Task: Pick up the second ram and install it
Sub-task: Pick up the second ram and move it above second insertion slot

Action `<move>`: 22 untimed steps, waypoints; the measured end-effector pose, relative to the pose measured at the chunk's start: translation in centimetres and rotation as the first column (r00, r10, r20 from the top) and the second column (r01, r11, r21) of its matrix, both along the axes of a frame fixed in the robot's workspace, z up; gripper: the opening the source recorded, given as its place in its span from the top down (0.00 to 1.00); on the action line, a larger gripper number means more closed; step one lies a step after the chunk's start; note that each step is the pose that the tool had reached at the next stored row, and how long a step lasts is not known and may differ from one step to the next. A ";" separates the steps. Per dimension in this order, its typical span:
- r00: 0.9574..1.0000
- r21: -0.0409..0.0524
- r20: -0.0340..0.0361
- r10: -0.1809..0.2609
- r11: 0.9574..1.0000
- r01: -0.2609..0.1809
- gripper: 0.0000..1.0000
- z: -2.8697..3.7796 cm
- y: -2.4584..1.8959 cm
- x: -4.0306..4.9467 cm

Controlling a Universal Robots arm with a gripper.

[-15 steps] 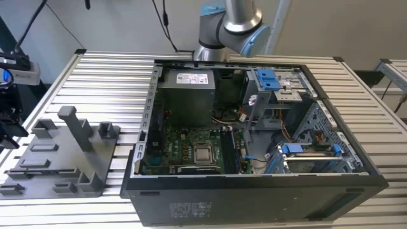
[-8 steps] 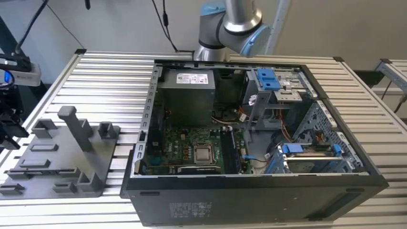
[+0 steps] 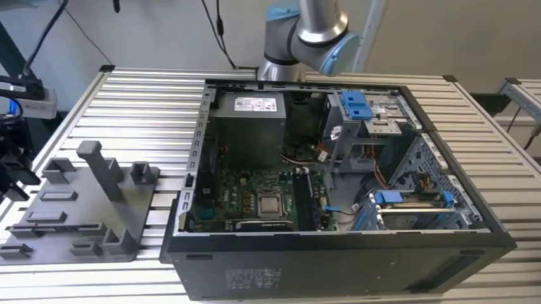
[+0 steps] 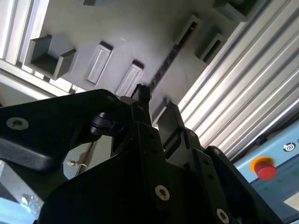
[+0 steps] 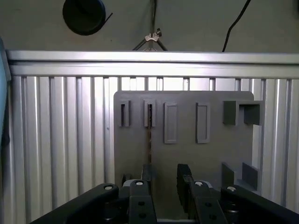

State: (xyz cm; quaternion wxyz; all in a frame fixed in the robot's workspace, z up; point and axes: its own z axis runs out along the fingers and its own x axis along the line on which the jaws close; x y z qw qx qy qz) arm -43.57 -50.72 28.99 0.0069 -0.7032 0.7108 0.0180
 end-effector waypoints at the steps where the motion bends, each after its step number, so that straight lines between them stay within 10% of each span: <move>1: 1.000 0.000 0.000 0.000 1.000 0.000 0.64 -0.17 0.00 0.00; 22: 0.999 0.000 0.002 0.037 0.999 -0.037 0.64 -3.98 -0.76 -0.13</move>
